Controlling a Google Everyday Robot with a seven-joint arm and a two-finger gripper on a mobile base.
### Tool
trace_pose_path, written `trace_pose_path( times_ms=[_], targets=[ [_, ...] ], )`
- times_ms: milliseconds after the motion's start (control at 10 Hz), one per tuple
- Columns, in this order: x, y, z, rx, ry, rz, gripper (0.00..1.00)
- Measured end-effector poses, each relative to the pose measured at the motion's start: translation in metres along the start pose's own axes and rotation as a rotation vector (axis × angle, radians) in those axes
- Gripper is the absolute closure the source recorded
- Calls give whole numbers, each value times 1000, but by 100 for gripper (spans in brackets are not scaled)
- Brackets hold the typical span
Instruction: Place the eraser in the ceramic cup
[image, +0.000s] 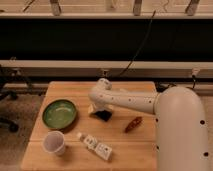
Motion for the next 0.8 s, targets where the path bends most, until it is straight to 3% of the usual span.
trace_pose_path(
  times_ms=[300, 500, 800],
  targets=[
    [1, 2, -8, 2, 0, 6, 84],
    [-2, 2, -11, 0, -5, 4, 99],
    [-2, 0, -14, 2, -6, 1, 100]
  ],
)
